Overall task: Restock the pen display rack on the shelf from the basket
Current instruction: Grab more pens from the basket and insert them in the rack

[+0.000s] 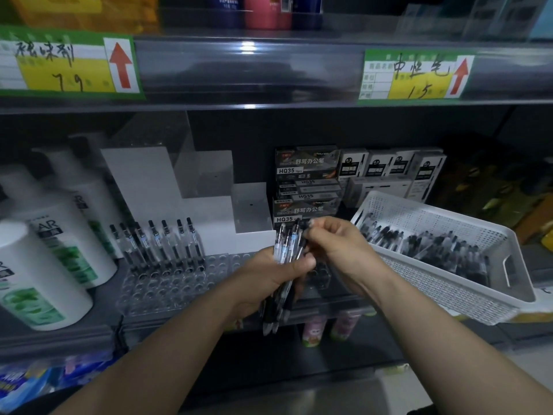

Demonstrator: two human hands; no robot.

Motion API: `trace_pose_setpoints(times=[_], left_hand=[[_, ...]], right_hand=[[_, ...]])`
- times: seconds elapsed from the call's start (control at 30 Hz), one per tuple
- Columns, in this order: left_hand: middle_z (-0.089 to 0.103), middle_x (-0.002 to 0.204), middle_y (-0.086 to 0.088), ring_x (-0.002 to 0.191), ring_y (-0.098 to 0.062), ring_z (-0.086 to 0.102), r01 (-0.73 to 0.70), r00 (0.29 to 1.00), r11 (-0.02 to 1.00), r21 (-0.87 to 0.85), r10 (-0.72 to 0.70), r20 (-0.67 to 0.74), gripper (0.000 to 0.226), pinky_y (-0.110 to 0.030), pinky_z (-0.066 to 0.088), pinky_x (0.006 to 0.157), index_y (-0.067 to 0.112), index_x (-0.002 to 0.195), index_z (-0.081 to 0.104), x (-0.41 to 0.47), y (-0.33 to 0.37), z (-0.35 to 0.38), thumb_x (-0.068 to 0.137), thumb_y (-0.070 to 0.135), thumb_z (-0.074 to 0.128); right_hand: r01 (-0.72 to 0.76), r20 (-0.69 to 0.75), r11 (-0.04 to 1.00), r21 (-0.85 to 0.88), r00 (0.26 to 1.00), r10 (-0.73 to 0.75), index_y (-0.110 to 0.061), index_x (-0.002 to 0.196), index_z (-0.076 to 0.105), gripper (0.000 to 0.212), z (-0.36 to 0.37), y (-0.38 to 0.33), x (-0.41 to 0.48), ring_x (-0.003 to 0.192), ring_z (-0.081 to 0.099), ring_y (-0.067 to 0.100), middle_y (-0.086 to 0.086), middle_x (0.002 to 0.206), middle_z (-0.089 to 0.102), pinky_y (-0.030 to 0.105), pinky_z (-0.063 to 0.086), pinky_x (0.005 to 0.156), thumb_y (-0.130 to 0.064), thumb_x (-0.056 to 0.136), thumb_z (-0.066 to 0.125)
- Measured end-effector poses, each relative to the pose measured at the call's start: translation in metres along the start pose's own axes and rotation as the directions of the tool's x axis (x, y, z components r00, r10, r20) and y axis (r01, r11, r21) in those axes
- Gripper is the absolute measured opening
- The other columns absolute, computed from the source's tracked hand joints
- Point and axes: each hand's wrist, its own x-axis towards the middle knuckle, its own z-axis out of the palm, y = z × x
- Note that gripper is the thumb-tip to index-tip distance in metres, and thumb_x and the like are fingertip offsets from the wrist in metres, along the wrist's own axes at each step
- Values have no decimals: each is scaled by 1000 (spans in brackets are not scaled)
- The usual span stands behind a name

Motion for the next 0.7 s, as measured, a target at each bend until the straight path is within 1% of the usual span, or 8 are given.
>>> trace_pose_setpoints(times=[0.07,0.17,0.3,0.4,0.5,0.57,0.63,0.7], left_hand=[[60,65,-2,56,-13,57,36,999,999,-34,-37,-14,18,-26,50,56,11,80,58,2,1,-1,87,26,66],[57,68,-2,58,-15,54,59,997,995,-83,-64,-50,24,-29,49,56,13,84,55,5,1,-6,85,33,67],[56,63,0,55,-14,52,70,986,991,-118,-87,-142,25,-29,47,52,13,82,54,8,1,-13,89,34,65],[54,61,0,52,-14,51,86,967,984,-157,-120,-226,26,-28,46,51,13,80,52,9,1,-17,88,32,68],[59,62,-2,55,-15,56,102,959,967,-235,-159,-234,22,-29,50,53,11,80,57,7,4,-18,87,28,69],[70,73,-5,65,-17,67,93,956,943,-318,-174,-238,21,-29,57,59,4,91,62,6,8,-17,87,24,68],[75,93,-11,84,-21,73,48,960,909,-414,-156,-234,27,-30,60,69,-2,106,61,8,10,-16,90,19,65],[73,103,-16,95,-26,72,18,967,887,-461,-132,-218,31,-33,60,76,-6,112,60,9,12,-15,92,17,62]], right_hand=[[18,-115,996,87,993,-8,-6,89,56,5,-8,-3,5,60,53,13,9,75,56,25,45,56,-3,91,53],[78,-259,986,147,965,-38,-8,92,53,3,-18,-8,10,60,53,10,4,76,55,21,44,54,-5,92,54],[232,-399,938,257,909,-116,-9,93,49,9,-26,-11,8,57,53,9,4,71,53,19,47,52,-1,92,54],[338,-468,909,245,862,-195,-11,91,50,16,-30,-17,2,61,61,12,8,77,58,20,55,63,5,91,52],[325,-350,940,98,896,-273,-10,86,56,18,-23,-17,-8,70,69,17,11,84,62,28,58,77,8,88,57],[278,-241,960,-39,929,-279,-10,82,58,21,-15,-10,-13,68,65,20,4,72,62,35,56,78,10,84,61],[247,-141,951,-187,951,-275,-12,79,59,22,-9,-2,-16,59,54,16,-6,58,57,37,52,68,9,81,65],[245,-54,918,-313,960,-275,-15,76,62,23,-5,5,-17,51,47,7,-6,56,55,25,45,56,7,78,68]])
